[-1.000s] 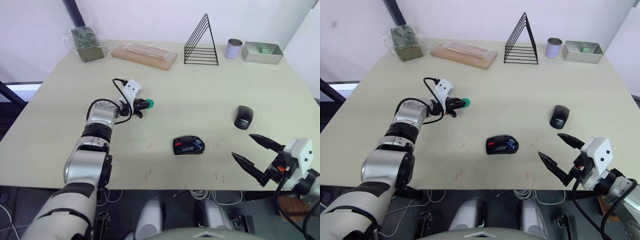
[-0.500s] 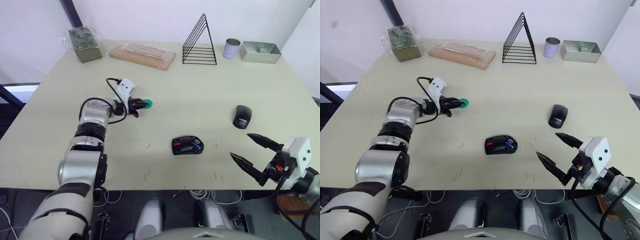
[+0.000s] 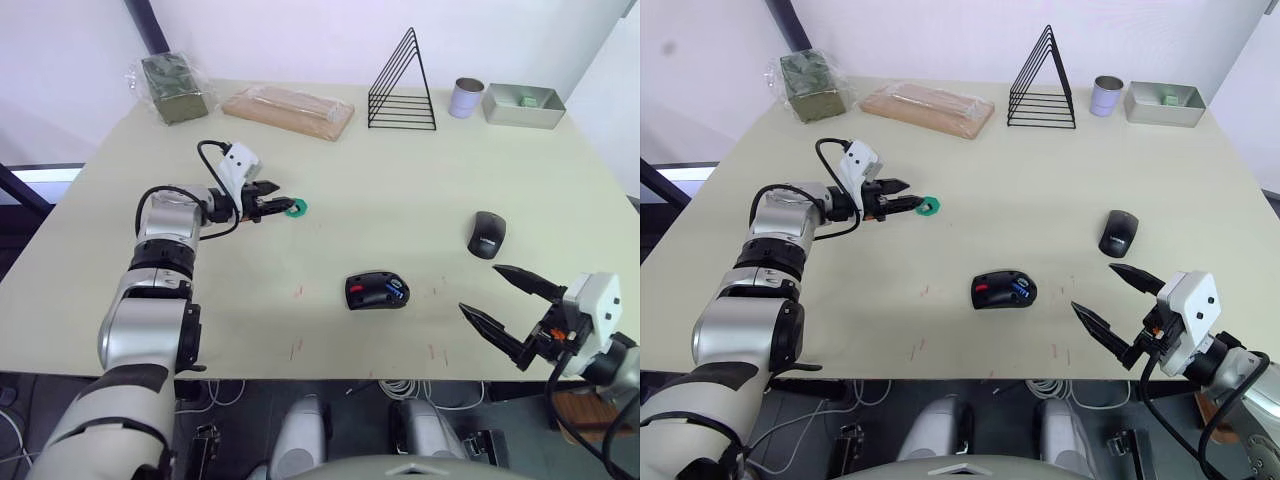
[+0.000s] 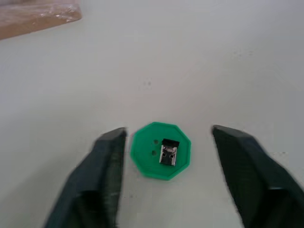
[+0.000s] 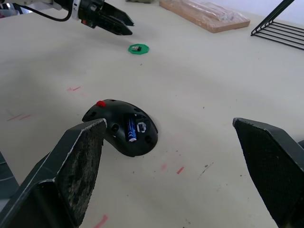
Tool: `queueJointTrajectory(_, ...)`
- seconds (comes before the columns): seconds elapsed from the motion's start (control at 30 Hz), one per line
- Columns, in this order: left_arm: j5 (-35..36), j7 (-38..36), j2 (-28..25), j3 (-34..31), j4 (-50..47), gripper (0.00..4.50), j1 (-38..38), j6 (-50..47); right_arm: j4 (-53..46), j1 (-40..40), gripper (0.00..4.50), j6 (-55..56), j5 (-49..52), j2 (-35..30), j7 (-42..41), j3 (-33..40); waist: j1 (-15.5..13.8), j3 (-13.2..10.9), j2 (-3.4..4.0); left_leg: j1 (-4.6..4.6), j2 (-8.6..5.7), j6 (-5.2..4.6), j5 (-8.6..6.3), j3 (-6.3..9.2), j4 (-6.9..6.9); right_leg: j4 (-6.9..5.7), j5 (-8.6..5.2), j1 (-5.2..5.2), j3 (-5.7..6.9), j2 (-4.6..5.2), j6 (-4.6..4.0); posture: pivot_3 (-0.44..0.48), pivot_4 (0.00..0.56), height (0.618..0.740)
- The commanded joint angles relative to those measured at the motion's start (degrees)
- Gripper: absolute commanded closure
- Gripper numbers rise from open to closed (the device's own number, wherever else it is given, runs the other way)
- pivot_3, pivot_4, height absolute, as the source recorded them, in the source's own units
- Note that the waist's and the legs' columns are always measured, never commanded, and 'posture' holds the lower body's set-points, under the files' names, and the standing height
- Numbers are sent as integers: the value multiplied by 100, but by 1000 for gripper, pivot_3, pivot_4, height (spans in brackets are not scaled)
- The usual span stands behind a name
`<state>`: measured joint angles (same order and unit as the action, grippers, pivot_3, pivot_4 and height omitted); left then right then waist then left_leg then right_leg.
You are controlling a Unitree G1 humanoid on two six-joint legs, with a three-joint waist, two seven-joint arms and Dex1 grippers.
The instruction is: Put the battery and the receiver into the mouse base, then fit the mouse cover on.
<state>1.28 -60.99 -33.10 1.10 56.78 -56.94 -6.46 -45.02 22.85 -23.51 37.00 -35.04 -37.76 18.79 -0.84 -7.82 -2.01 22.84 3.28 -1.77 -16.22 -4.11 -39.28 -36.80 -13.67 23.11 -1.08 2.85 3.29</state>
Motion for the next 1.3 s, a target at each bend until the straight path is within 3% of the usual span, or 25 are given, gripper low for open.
queueJointTrajectory(0.03,-257,-67,26,219,361,403,-331,485,-68,-114,0,29,48,-31,16,6,-3,0,0,0,0,0,0,0,-1,0,0,0,0,0,0,0,150,740)
queueJointTrajectory(0.1,-382,182,42,244,719,403,-518,530,-88,-164,0,-2,60,-45,39,2,-4,0,-1,0,0,0,0,0,-2,0,0,0,0,0,0,0,150,740)
queueJointTrajectory(0.37,-383,-340,124,105,1507,403,-866,1312,-72,-321,0,-33,42,-38,99,-93,-5,0,-2,1,0,0,0,0,0,0,0,0,2,0,0,0,150,740)
queueJointTrajectory(0.57,-586,-26,157,152,1695,3217,-905,1395,-118,-315,0,-56,60,-32,122,-74,2,0,-2,2,0,0,0,1,-1,1,0,0,1,0,1,0,150,740)
queueJointTrajectory(1.3,-1135,445,289,259,1865,3217,-872,1293,-208,-260,0,-38,53,-35,166,-153,1,0,-2,2,0,0,0,1,-1,0,1,0,1,0,2,0,150,740)
